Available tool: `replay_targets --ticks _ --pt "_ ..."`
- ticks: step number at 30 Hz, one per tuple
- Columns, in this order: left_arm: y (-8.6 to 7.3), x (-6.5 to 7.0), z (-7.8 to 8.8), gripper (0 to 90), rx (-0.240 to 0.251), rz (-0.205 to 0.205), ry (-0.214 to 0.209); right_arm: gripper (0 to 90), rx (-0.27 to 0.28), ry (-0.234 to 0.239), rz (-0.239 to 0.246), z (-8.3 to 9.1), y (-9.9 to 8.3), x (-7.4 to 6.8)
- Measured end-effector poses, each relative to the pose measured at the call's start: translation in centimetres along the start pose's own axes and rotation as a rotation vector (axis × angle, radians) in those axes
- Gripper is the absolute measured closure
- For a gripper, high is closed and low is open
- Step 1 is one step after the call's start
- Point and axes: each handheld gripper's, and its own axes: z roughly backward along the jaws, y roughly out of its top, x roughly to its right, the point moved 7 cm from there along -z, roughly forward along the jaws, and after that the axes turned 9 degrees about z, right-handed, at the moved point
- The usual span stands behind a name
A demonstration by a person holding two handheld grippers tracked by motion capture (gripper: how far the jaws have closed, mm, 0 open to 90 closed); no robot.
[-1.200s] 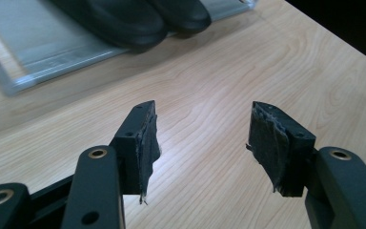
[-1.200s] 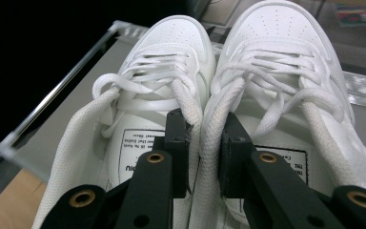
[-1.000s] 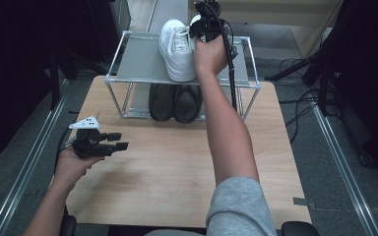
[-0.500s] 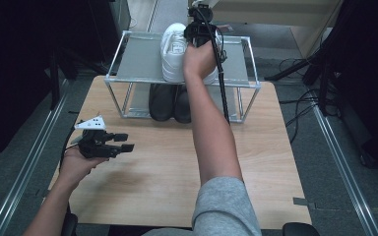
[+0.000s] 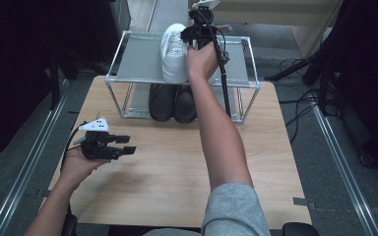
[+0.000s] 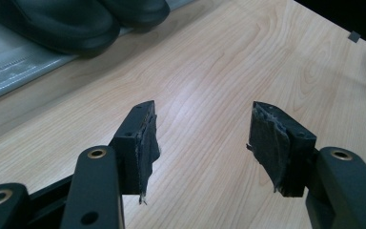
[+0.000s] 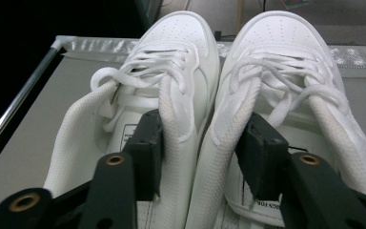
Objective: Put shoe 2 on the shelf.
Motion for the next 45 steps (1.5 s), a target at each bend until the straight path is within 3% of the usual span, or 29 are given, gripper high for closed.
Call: replay_targets --ticks 2,5,12,14,16,22,31,35,38,45 --pt "0.0 0.0 -0.1 42.8 -0.004 0.0 -0.001 46.0 0.022 0.009 0.013 0.5 0.1 0.1" --pt "0.0 0.1 -0.4 42.8 -0.01 0.002 -0.001 44.3 0.039 0.053 0.028 1.6 0.2 0.3" --pt "0.0 0.1 -0.7 42.7 -0.023 0.001 0.006 43.2 0.05 0.108 0.074 4.0 -0.3 1.2" --pt "0.1 0.1 -0.8 42.7 -0.031 0.0 0.008 44.1 0.087 0.153 0.129 4.6 -0.8 1.4" --pt "0.0 0.2 -0.9 42.7 -0.036 -0.003 0.012 45.3 0.115 0.16 0.156 5.1 -1.2 1.7" --pt "0.0 0.3 -1.1 42.6 -0.045 -0.013 0.013 44.4 0.138 0.208 0.155 7.1 -2.3 2.2" --pt "0.0 0.3 -1.8 42.6 -0.066 -0.017 0.021 43.1 0.127 0.278 0.209 9.4 -4.4 2.1" --pt "0.0 0.3 -1.9 42.4 -0.07 -0.014 0.016 45.1 0.145 0.37 0.226 10.3 -5.4 1.7" --pt "0.1 0.1 -2.0 43.4 -0.068 -0.015 0.032 44.4 0.16 0.369 0.279 10.8 -6.2 1.6" --pt "0.2 -0.1 -2.3 43.7 -0.074 -0.008 0.033 41.1 0.154 0.409 0.335 11.6 -8.5 1.3"
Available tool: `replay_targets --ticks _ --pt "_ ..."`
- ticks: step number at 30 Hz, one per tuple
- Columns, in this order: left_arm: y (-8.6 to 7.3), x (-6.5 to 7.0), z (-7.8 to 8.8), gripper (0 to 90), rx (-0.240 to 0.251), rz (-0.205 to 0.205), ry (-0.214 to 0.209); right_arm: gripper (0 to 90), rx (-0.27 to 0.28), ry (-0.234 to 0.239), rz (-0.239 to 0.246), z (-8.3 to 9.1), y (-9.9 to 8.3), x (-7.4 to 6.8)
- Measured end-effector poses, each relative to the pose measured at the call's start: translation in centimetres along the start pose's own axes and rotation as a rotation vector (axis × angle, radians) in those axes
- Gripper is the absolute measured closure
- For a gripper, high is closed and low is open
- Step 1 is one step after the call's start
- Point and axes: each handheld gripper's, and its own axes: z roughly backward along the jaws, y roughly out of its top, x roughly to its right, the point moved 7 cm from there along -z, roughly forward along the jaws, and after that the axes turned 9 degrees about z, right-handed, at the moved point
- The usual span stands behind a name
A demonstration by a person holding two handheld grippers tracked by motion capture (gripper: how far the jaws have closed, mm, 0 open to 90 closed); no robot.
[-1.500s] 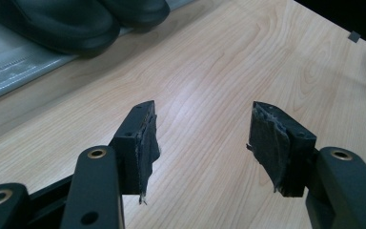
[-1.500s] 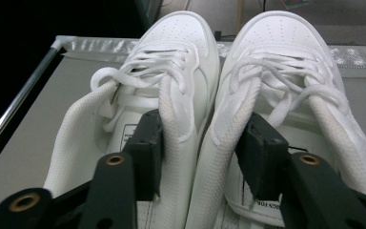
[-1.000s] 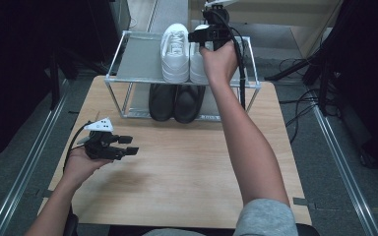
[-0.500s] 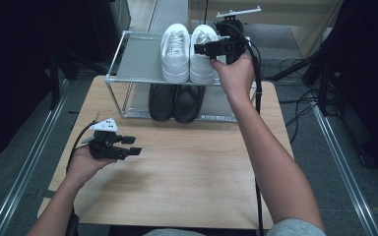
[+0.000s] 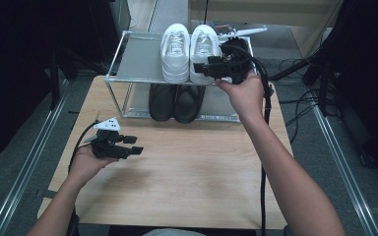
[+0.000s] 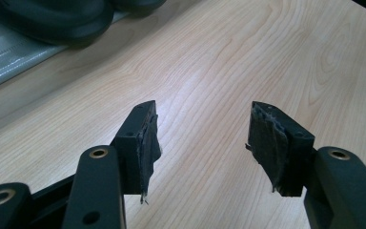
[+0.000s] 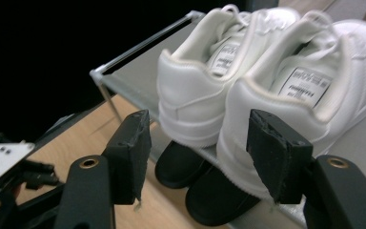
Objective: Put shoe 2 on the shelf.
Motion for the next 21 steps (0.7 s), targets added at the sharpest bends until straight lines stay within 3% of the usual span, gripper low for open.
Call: replay_targets --ticks 8,17,21 --pt "0.0 -0.1 -0.1 42.9 0.003 0.004 -0.002 40.8 0.006 0.014 -0.019 1.4 -3.1 0.1" --pt "0.1 -0.2 0.0 42.4 0.003 0.015 -0.002 39.6 -0.012 0.029 0.006 1.8 -7.5 -0.2" --pt "0.1 -0.2 -0.1 42.0 0.003 0.015 -0.003 39.6 -0.021 0.057 0.015 1.7 -9.6 -0.2"
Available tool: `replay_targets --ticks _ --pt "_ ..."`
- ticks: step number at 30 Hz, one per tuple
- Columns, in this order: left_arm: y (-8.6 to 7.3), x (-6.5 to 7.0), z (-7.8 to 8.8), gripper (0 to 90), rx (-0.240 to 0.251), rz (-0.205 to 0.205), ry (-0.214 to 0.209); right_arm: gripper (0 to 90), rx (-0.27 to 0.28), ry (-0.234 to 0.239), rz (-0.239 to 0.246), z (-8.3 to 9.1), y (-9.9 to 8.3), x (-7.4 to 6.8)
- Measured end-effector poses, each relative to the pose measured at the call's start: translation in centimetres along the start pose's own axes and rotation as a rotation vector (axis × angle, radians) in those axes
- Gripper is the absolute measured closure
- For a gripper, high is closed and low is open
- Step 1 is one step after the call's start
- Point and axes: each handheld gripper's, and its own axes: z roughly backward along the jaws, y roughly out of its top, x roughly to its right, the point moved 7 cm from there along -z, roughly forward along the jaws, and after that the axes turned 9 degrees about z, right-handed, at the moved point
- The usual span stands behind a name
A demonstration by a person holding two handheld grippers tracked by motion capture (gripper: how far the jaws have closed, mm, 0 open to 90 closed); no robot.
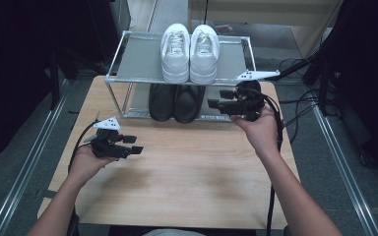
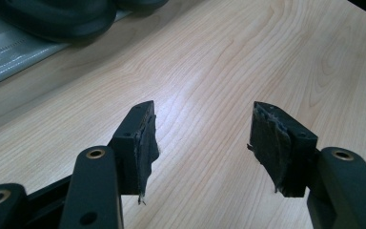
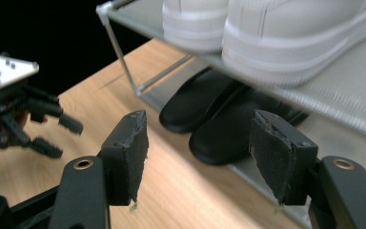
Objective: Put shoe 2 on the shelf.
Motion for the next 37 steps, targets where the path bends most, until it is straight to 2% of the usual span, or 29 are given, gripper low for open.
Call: replay_targets --ticks 8,14,17,23,27,34,37 --pt "0.0 0.0 -0.1 41.2 -0.006 0.001 0.001 39.6 -0.025 0.05 -0.017 -0.5 -4.3 -0.6" --pt "0.0 0.2 -0.4 40.3 -0.009 0.002 -0.004 39.6 -0.027 0.074 -0.031 -0.8 -7.1 -1.3" --pt "0.0 0.2 -0.5 40.0 -0.013 0.003 0.003 39.6 -0.037 0.071 -0.022 -1.0 -8.3 -1.6" --pt "0.0 0.2 -0.7 38.4 -0.015 0.005 0.004 39.6 -0.032 0.087 -0.023 -1.3 -10.1 -2.0" --pt "-0.1 0.4 -0.8 37.8 -0.019 0.005 0.001 39.6 -0.056 0.087 -0.017 -1.8 -11.2 -2.3" --pt "-0.1 0.6 -0.9 35.6 -0.013 -0.005 0.01 39.2 -0.082 0.112 -0.002 -2.2 -12.4 -3.0" --pt "-0.1 0.7 -1.0 35.3 -0.019 -0.007 0.01 38.8 -0.09 0.105 0.015 -2.0 -12.5 -3.0"
